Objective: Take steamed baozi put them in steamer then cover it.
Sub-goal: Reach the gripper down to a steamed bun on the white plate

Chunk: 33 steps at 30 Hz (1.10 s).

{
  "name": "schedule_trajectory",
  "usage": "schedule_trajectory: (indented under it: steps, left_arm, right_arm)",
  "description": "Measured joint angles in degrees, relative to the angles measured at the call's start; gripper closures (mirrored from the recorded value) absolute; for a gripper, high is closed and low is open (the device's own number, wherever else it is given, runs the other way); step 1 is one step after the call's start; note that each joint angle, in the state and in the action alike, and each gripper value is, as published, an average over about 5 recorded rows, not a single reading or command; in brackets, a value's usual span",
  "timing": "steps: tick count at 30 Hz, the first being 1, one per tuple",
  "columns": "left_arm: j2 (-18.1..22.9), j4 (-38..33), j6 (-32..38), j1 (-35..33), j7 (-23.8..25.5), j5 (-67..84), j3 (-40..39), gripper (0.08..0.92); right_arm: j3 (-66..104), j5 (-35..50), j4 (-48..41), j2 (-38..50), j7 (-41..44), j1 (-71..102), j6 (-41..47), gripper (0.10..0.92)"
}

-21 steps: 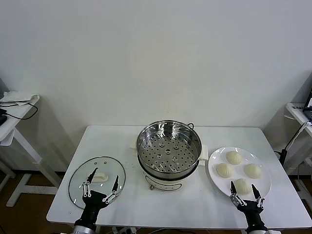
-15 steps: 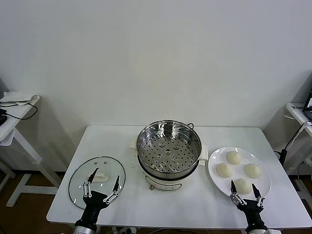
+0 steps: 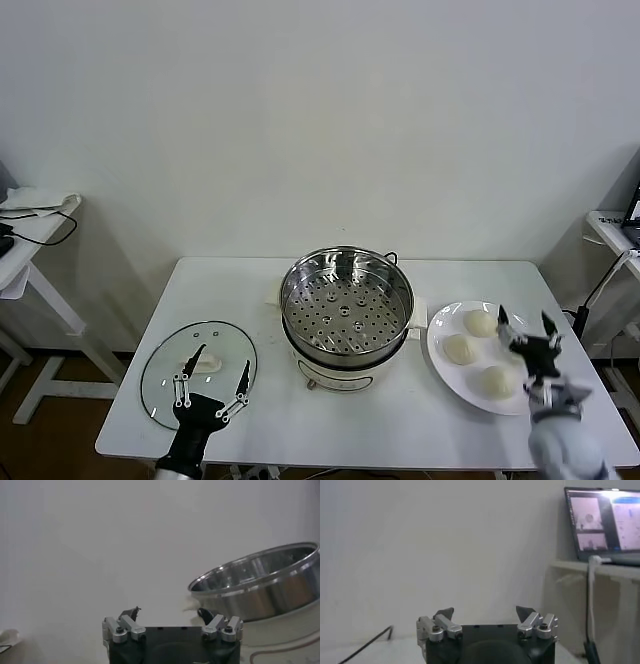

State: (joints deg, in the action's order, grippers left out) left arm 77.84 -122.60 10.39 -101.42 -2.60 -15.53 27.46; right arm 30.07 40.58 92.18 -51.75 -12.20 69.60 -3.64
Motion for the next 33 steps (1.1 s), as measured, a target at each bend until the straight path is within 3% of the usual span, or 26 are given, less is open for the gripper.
schedule_trajectory:
  steps: [5, 11, 23, 28, 33]
  left_arm:
    - [0.21, -1.48, -0.20, -0.77, -0.15, -0.03, -0.13, 0.177]
    - [0.48, -2.71, -0.35, -1.20, -0.43, -0.02, -0.10, 0.177]
    - [1.26, -3.81, -0.34, -2.14, -0.97, 0.02, 0.15, 0.177]
    - [1.64, -3.91, -0.34, -2.39, -1.19, 0.05, 0.36, 0.177]
    - [1.91, -4.21, -0.29, -2.83, -1.43, 0.09, 0.73, 0.177]
  right_arm:
    - [-6.23, 2.12, -9.18, 6.25, 8.84, -11.75, 4.65, 0.203]
    - [-16.62, -2.76, -18.52, 13.65, 28.56, -25.45, 7.36, 0.203]
    - [-40.88, -28.85, -32.45, 17.87, 69.49, -53.52, 0.99, 0.203]
    - [-47.61, -39.28, -35.17, 16.74, 77.97, -59.67, -1.89, 0.203]
    - [-51.71, -47.96, -38.15, 14.73, 80.83, -62.87, -3.68, 0.203]
